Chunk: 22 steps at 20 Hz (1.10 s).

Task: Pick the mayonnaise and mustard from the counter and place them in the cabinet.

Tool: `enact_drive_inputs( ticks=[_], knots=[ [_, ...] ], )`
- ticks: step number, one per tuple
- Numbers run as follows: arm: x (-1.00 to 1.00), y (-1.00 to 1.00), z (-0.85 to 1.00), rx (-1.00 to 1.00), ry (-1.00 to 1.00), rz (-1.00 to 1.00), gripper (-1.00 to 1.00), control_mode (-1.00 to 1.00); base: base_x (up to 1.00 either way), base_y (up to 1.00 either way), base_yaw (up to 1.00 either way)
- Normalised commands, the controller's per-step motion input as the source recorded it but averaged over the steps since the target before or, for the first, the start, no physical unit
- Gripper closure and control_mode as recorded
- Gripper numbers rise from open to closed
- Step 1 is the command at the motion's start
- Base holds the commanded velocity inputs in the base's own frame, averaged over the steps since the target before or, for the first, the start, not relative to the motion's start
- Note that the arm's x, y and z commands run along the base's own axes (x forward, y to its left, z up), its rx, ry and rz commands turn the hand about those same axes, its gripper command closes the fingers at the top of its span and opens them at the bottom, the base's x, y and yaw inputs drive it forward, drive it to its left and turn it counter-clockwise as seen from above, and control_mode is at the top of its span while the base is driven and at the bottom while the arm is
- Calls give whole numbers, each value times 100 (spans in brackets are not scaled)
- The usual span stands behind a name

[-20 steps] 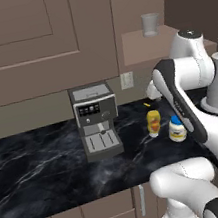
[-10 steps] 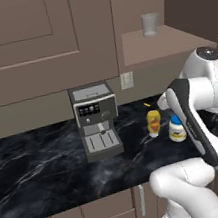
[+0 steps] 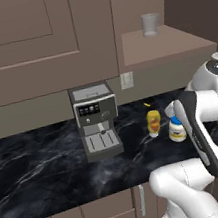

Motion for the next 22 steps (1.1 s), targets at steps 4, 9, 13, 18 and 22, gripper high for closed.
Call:
enact_drive_inputs(
  ticks=[4, 9, 13, 18, 22],
  knots=[
    [0, -17, -24, 0, 0, 0, -100, -100, 0, 0, 0],
    [0, -13, -24, 0, 0, 0, -100, -100, 0, 0, 0],
    [0, -15, -25, 0, 0, 0, -100, -100, 0, 0, 0],
    [0, -15, -28, 0, 0, 0, -100, -100, 0, 0, 0],
    [5, -16, -31, 0, 0, 0, -100, -100, 0, 0, 0]
  ],
)
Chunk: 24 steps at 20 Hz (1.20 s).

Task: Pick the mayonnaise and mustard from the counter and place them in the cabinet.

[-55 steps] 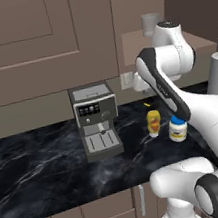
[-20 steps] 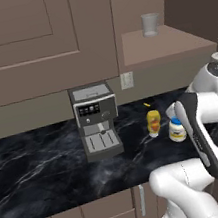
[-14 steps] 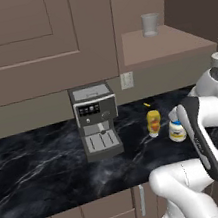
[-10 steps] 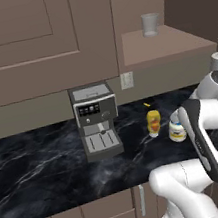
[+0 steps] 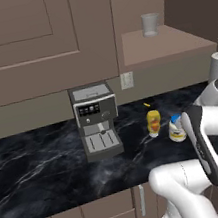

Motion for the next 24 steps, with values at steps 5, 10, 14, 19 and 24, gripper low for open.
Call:
enact_drive_inputs(
  ticks=[5, 10, 14, 19, 24],
  knots=[
    [9, -15, -28, 0, 0, 0, -100, -100, 0, 0, 0],
    [19, -11, -17, 0, 0, 0, -100, -100, 0, 0, 0],
    [26, -9, -12, 0, 0, 0, -100, -100, 0, 0, 0],
    [29, -8, -8, 0, 0, 0, -100, -100, 0, 0, 0],
    [29, -12, -8, 0, 0, 0, -100, -100, 0, 0, 0]
  ],
)
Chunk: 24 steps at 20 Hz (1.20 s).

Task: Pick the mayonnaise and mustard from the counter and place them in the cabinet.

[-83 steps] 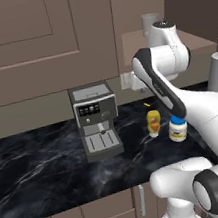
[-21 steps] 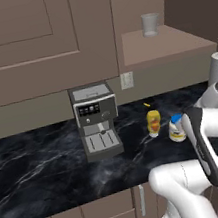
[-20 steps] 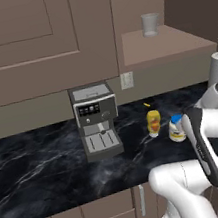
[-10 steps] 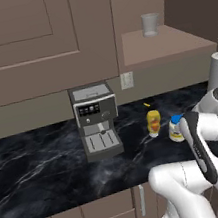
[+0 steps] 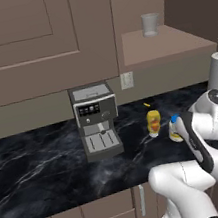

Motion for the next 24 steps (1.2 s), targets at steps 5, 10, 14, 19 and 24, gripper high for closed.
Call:
enact_drive_inputs(
  ticks=[5, 10, 14, 19, 24],
  knots=[
    [28, -11, -14, 0, 0, 0, -100, -100, 0, 0, 0],
    [31, -8, -20, 1, 2, 0, -100, -100, 0, 0, 0],
    [32, -3, -23, 3, 4, 0, -100, -100, 0, 0, 0],
    [29, -2, -23, 3, 4, 0, -100, -100, 0, 0, 0],
    [26, -2, -25, 2, 4, 0, -100, -100, 0, 0, 0]
  ],
)
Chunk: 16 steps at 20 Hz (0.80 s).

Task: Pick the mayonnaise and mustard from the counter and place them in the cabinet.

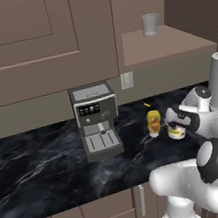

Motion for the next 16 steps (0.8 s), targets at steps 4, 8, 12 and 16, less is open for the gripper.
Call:
enact_drive_inputs(
  ticks=[4, 8, 12, 16],
  knots=[
    [24, -1, -25, 1, 3, 0, -100, -100, 0, 0, 0],
    [30, 0, -27, 2, 5, 0, -100, -100, 0, 0, 0],
    [28, 0, -32, 5, 6, 0, -100, -100, 0, 0, 0],
    [17, 0, -33, 5, 5, 0, 100, -100, 0, 0, 0]
  ],
)
